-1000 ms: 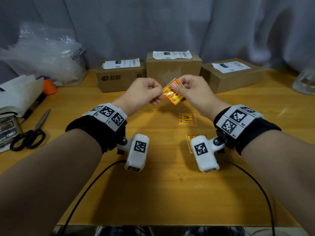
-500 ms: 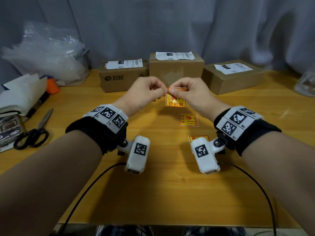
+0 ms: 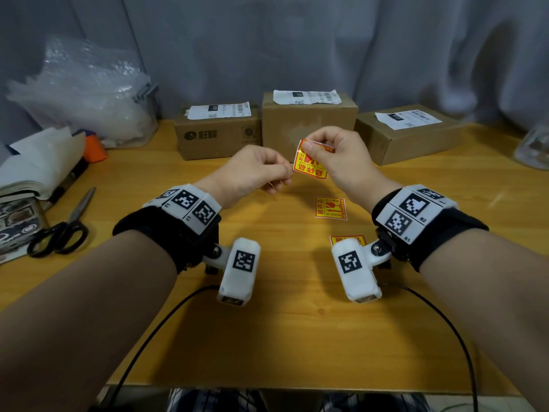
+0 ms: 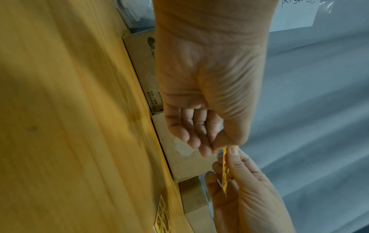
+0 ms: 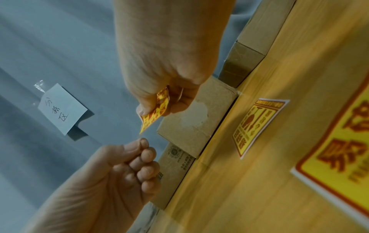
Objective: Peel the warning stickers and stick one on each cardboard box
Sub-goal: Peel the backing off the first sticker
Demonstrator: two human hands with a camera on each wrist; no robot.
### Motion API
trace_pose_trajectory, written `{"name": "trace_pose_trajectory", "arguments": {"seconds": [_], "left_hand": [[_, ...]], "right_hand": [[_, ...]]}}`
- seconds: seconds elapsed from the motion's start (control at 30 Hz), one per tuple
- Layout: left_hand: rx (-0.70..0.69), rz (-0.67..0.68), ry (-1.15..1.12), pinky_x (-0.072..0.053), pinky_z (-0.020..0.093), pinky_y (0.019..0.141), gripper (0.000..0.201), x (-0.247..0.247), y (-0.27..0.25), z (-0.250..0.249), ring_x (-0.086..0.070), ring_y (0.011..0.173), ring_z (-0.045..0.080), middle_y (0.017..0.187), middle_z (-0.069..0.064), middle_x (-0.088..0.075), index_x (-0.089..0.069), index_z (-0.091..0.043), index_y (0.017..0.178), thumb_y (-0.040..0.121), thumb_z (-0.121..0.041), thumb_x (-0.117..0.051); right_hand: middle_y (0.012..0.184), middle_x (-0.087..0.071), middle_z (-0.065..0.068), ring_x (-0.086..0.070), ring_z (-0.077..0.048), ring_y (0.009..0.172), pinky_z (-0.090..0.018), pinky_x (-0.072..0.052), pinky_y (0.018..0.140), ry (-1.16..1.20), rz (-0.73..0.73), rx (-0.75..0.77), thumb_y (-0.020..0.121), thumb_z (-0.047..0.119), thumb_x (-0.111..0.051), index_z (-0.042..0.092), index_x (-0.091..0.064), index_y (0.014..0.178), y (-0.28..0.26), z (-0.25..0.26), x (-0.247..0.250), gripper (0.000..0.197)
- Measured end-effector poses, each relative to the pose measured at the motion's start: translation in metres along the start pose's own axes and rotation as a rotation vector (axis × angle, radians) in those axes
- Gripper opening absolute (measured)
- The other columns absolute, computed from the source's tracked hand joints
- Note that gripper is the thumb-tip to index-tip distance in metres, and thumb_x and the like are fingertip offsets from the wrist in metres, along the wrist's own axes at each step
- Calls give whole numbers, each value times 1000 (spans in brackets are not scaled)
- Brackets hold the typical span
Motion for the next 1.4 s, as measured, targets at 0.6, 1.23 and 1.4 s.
{"name": "trace_pose_trajectory", "arguments": {"seconds": [0.6,1.23,1.4], "left_hand": [[10,-10,-40,-45,18,54,12,-5,-1,-4,-54,57,7,68,2,-62,-63,-10,78,87,-6,-57],[2,-1,-80,-44,15,50,16,-9,-1,-2,-53,55,5,66,0,-60,-60,-12,74,88,-5,-56],[-24,-8,-131,-44,16,51,18,-9,-1,-5,-53,55,6,64,-2,-61,-61,-14,73,87,-4,-56]], "right_hand": [[77,-62,5,-59,-7,74,-25,-52,72,-39,-4,19,90,18,-61,13,-65,90,-3,1,5,6],[75,-62,3,-58,-6,71,-22,-50,69,-8,-7,2,90,15,-61,10,-65,90,-4,0,3,6],[78,-62,3,-58,-5,71,-17,-49,67,28,15,-32,89,15,-62,8,-64,96,-5,-7,0,10]]}}
Point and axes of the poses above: each hand's wrist, its own y-axis towards the middle knuckle, its own x-axis out of the back of the hand, z = x × y, the point moved 9 cm from there along y, towards the middle knuckle
